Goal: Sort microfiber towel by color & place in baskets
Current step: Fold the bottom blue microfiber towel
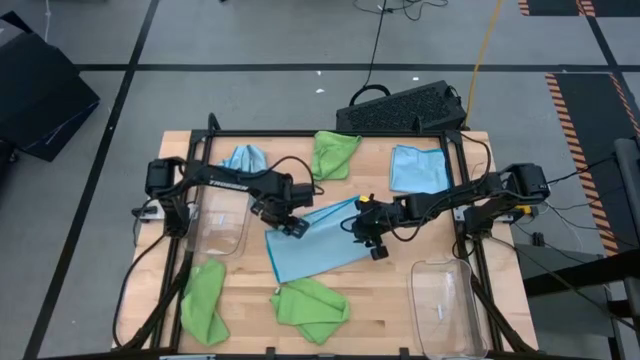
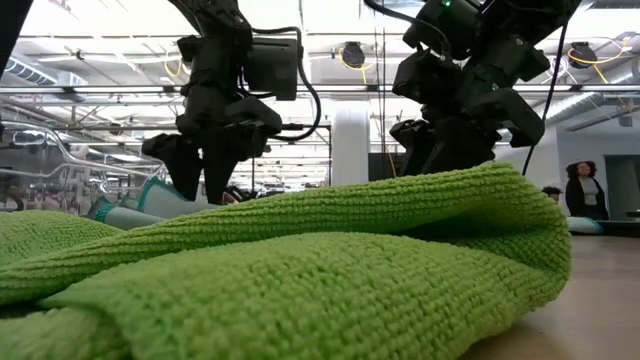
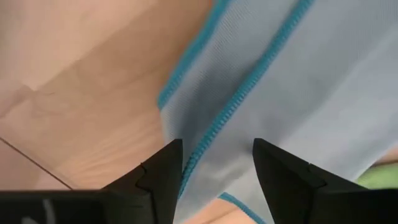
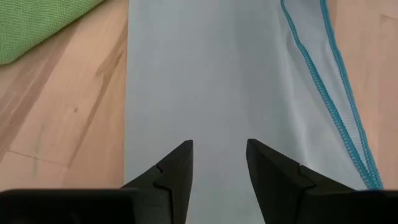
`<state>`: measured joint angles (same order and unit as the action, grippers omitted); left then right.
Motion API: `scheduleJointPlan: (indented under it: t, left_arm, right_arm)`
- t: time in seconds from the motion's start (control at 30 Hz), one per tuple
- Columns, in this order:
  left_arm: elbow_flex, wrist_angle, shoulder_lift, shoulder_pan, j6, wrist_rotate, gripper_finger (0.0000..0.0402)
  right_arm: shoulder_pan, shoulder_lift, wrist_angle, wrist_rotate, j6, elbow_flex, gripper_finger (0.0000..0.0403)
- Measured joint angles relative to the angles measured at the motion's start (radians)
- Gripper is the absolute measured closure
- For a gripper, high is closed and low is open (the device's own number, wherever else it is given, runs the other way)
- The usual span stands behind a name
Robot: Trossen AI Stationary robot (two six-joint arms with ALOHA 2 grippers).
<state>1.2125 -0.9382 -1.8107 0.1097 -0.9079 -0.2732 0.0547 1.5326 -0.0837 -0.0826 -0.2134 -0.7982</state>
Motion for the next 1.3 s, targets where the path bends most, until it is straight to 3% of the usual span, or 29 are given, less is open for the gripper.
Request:
scheduleJointPlan:
  t: [0.1, 0.2, 0.47, 0.83, 1.1, 1.3]
  left_arm:
    - [0.000, 0.000, 0.000, -0.007, 0.011, 0.003, 0.0204]
    - [0.000, 0.000, 0.000, -0.009, 0.012, 0.009, 0.0232]
    - [0.000, 0.000, 0.000, -0.009, 0.012, 0.012, 0.0390]
    - [0.004, -0.083, 0.032, -0.019, 0.033, -0.026, 0.0399]
    - [0.004, -0.132, 0.119, 0.015, 0.022, 0.123, 0.0400]
    - [0.004, -0.084, 0.117, 0.035, 0.025, 0.149, 0.0400]
  right_arm:
    - [0.000, 0.000, 0.000, 0.002, -0.001, 0.000, 0.0262]
    - [0.000, 0.000, 0.000, 0.002, -0.005, 0.000, 0.0262]
    - [-0.001, 0.000, 0.000, 0.003, -0.019, 0.000, 0.0262]
    - [-0.023, 0.000, -0.003, 0.008, -0.036, 0.000, 0.0262]
    - [-0.041, 0.000, -0.002, 0.008, -0.039, 0.000, 0.0262]
    - [-0.041, 0.000, 0.001, 0.010, -0.024, 0.000, 0.0262]
